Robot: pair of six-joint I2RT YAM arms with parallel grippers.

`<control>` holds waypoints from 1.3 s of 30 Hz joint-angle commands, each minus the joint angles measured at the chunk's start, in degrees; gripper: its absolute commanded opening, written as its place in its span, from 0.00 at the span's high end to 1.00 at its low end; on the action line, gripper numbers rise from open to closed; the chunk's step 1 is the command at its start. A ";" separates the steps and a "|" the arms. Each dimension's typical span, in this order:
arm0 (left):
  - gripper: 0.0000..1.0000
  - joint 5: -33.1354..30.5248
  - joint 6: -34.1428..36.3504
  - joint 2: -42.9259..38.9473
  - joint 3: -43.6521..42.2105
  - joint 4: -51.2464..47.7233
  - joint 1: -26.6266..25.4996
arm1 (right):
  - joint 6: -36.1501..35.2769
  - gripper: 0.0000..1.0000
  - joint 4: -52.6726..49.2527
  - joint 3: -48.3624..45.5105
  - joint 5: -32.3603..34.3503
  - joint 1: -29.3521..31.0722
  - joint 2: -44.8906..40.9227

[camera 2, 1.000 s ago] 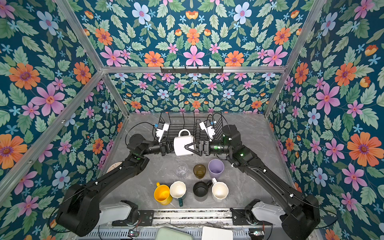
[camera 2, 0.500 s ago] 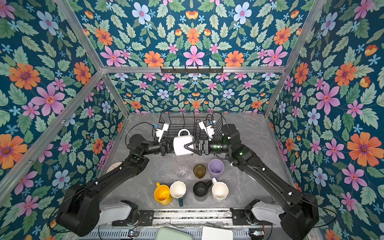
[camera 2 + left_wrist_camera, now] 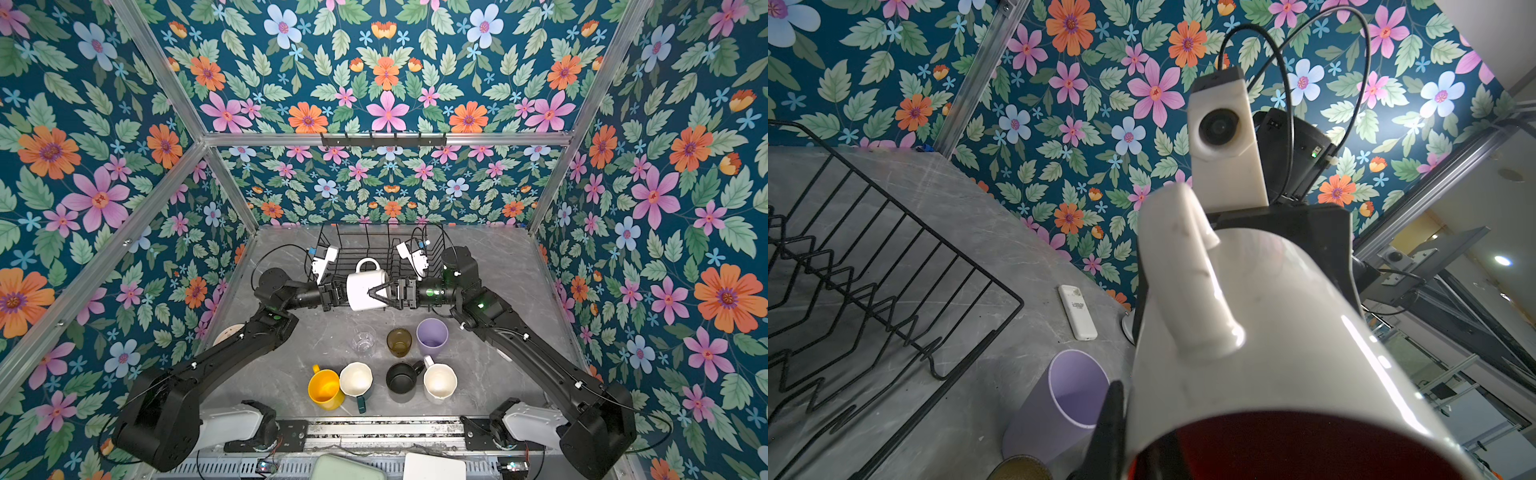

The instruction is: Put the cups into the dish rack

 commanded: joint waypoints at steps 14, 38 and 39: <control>1.00 -0.74 -1.76 -0.33 0.77 4.92 -0.36 | -2.64 0.08 -2.70 0.77 1.77 1.43 1.90; 1.00 0.41 -1.96 0.61 1.64 3.82 -0.36 | -4.58 0.08 -3.49 2.00 1.59 2.94 4.35; 1.00 0.39 -2.02 0.72 1.65 3.82 -0.36 | -4.64 0.09 -3.50 2.07 1.59 2.97 4.45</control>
